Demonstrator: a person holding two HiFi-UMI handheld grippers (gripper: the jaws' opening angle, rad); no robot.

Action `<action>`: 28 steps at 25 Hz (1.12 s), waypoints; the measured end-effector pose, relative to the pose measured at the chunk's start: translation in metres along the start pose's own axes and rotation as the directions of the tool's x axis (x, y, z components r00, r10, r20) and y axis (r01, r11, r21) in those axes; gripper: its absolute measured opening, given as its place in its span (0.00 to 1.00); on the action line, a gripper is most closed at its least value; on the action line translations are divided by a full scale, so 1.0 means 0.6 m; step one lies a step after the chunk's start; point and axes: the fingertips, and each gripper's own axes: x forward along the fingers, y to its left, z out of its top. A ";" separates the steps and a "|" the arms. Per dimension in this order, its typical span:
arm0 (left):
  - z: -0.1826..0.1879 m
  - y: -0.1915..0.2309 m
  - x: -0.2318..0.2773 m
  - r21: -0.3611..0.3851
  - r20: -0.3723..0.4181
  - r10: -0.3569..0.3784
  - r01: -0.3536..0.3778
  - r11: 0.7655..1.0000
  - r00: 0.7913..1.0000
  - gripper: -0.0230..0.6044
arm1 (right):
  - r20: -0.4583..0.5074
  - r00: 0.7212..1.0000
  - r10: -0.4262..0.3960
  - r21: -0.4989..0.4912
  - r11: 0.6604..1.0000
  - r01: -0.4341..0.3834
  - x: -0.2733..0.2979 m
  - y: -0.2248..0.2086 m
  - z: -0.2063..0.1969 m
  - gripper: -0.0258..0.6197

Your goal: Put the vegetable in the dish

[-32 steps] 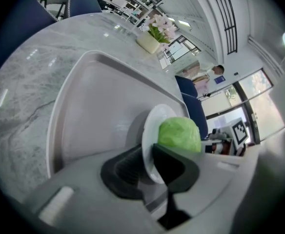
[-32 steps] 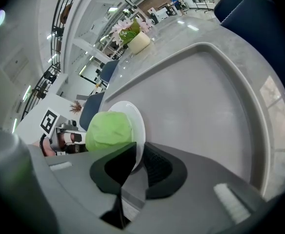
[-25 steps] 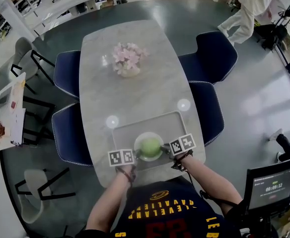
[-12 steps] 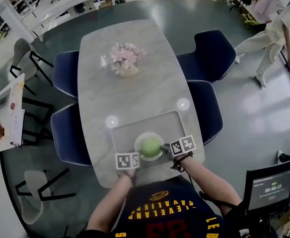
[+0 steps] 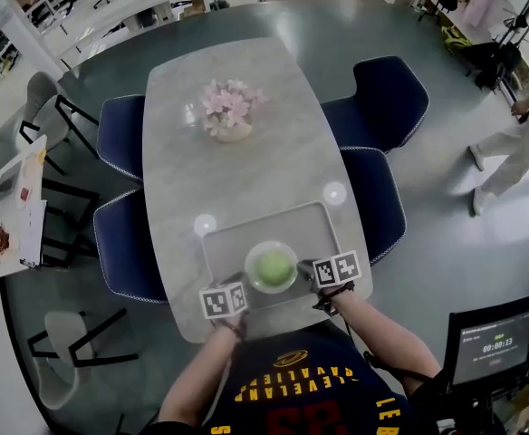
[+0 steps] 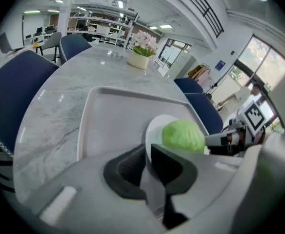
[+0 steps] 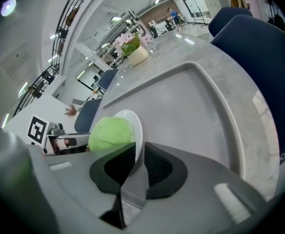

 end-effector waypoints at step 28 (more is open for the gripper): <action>0.066 -0.187 -0.209 0.141 0.266 -0.415 0.391 0.909 0.870 0.04 | 0.365 0.911 0.194 0.000 0.978 -0.209 -0.171 0.124 0.032 0.05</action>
